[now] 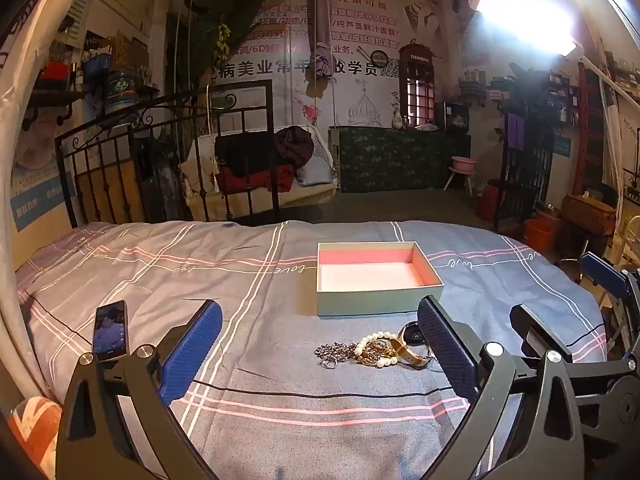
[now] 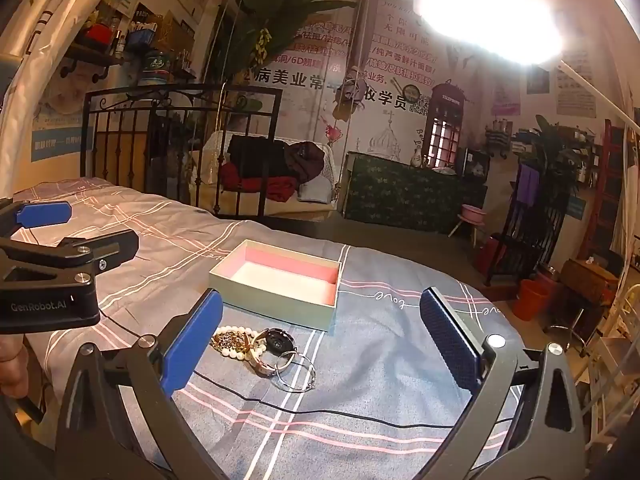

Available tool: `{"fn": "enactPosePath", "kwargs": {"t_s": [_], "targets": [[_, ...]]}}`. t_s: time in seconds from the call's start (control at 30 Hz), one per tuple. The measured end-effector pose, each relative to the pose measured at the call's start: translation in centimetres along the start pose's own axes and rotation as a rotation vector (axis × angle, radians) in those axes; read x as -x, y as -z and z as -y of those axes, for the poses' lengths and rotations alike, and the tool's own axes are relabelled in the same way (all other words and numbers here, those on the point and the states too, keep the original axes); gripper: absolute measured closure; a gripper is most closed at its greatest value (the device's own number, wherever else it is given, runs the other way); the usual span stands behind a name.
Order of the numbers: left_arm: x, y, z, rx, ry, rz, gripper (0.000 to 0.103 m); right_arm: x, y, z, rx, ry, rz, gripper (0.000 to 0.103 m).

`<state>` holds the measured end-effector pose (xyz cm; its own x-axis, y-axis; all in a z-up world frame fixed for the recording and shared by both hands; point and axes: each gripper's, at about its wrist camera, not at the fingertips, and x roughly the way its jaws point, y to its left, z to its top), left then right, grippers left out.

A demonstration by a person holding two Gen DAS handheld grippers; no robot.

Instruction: Organize jewelry

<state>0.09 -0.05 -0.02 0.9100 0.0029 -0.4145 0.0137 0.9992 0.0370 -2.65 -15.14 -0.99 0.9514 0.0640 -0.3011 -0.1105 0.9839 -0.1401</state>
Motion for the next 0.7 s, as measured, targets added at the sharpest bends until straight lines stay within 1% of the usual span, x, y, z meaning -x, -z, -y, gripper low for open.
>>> {"fn": "enactPosePath", "kwargs": {"t_s": [0.23,0.4,0.43,0.7], "targets": [[0.3,0.5,0.1,-0.005,-0.002,0.01,0.006,0.1,0.0,0.0,-0.003,0.003,0.01,0.006],[-0.4,0.7,0.2,-0.007,0.002,-0.002,0.006,0.5,0.0,-0.2,-0.005,0.004,0.011,0.006],[-0.6,0.5,0.2,-0.006,0.001,-0.006,0.006,-0.1,0.2,0.3,-0.005,0.003,0.007,0.006],[-0.9,0.7,0.3,0.0,-0.002,-0.011,0.006,-0.3,0.6,0.4,-0.007,0.003,0.004,0.006]]}}
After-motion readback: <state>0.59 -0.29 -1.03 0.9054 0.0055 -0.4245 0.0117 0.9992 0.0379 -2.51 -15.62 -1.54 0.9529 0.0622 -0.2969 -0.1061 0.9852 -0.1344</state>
